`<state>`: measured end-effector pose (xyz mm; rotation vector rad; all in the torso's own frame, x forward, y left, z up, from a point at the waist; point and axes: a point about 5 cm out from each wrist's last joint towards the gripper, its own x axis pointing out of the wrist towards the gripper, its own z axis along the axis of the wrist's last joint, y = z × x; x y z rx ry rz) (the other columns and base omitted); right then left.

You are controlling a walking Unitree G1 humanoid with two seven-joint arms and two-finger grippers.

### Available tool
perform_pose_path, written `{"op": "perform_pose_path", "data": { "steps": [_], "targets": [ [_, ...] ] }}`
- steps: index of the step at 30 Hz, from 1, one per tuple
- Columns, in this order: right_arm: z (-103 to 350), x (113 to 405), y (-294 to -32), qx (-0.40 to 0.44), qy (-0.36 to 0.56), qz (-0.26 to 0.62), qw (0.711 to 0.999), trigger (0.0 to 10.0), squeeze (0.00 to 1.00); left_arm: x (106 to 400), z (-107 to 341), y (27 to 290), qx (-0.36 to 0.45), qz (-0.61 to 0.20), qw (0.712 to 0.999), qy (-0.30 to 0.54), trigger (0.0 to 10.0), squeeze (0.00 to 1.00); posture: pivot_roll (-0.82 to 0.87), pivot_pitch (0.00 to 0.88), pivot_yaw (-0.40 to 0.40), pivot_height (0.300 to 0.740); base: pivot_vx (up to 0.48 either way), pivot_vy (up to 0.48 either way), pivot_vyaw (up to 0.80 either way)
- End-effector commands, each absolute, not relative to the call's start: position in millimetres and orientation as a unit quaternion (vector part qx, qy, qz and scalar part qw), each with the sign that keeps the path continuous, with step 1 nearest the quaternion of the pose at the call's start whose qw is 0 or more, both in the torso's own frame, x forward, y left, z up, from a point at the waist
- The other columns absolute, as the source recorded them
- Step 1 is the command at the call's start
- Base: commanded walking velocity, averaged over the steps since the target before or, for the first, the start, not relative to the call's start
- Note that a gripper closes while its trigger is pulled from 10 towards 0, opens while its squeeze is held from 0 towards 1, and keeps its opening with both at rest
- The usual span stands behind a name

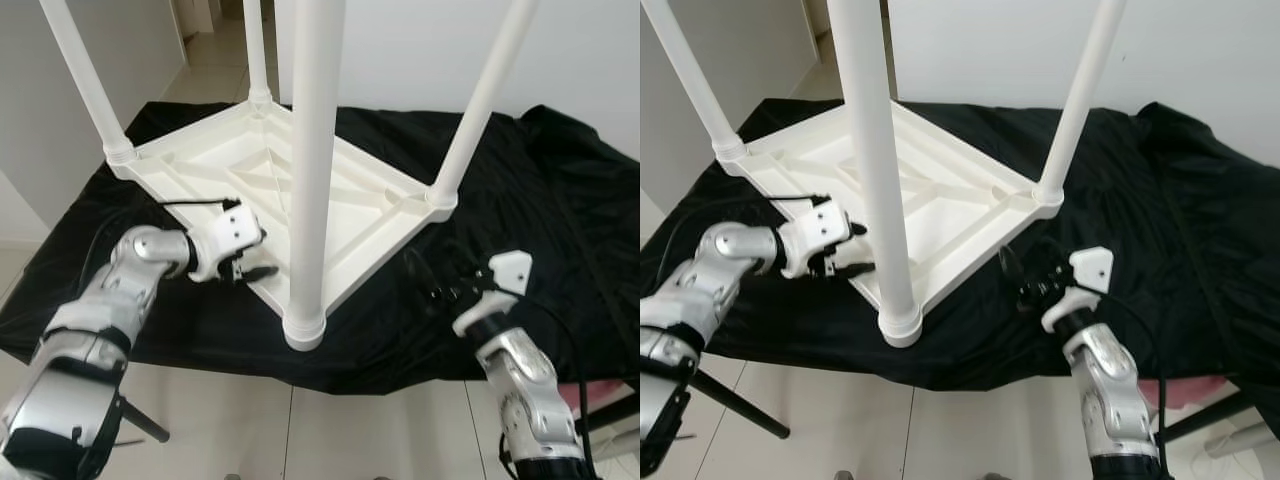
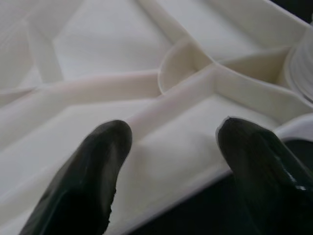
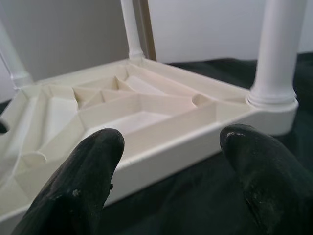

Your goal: Building children table

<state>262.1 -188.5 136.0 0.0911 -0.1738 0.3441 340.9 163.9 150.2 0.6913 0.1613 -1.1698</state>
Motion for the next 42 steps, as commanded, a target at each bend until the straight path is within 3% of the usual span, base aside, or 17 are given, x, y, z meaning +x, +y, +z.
{"op": "perform_pose_path", "data": {
  "steps": [1,6,9,12,15,24,29,36,40,42],
  "targets": [
    [137.7,262.3,-189.8,0.05,-0.087,0.17,0.98,10.0,0.0,336.6,150.9,169.7,0.314,-0.553,0.768,0.076,10.0,0.0,-0.08,0.001,0.027,0.74,0.0,0.0,0.0],
    [137.7,263.7,-187.6,0.05,-0.087,0.171,0.98,10.0,0.0,335.3,152.3,171.6,0.3,-0.543,0.781,0.067,10.0,0.0,-0.07,0.002,0.027,0.74,0.0,0.0,0.0],
    [137.7,265.8,-184.4,0.053,-0.087,0.173,0.98,10.0,0.0,328.6,161.3,167.6,0.251,-0.541,0.802,0.037,10.0,0.0,-0.06,0.003,0.024,0.74,0.0,0.0,0.0],
    [137.7,265.8,-184.4,0.053,-0.087,0.173,0.98,10.0,0.0,328.6,161.3,167.6,0.251,-0.541,0.802,0.037,10.0,0.0,-0.06,0.003,0.024,0.74,0.0,0.0,0.0],
    [136.8,267.8,-179.8,0.058,-0.087,0.175,0.979,10.0,0.0,311.9,169.5,159.3,0.188,-0.561,0.806,0.014,10.0,0.0,-0.05,0.004,0.021,0.74,0.0,0.0,0.0],
    [137.4,272.2,-174.3,0.064,-0.089,0.182,0.977,10.0,0.0,282.8,168.0,137.7,0.139,-0.624,0.769,0.017,10.0,0.0,-0.03,0.0,0.02,0.74,0.0,0.0,0.0],
    [138.0,273.4,-175.3,0.062,-0.092,0.182,0.977,10.0,0.0,263.3,173.3,113.2,0.104,-0.653,0.75,0.003,10.0,0.0,-0.04,0.0,0.022,0.74,0.0,0.0,0.0],
    [137.9,274.4,-174.6,0.06,-0.092,0.183,0.977,10.0,0.0,264.1,176.1,104.2,0.106,-0.65,0.753,-0.007,10.0,0.0,-0.04,0.0,0.021,0.74,0.0,0.0,0.0],
    [137.7,275.6,-174.4,0.059,-0.092,0.183,0.977,10.0,0.0,275.2,174.3,108.6,0.126,-0.626,0.77,0.0,10.0,0.0,-0.04,0.0,0.022,0.74,0.0,0.0,0.0],
    [137.5,276.1,-174.6,0.057,-0.092,0.184,0.977,10.0,0.0,299.5,172.4,120.7,0.165,-0.581,0.797,0.007,10.0,0.0,-0.05,0.0,0.022,0.74,0.0,0.0,0.0]
  ]
}}
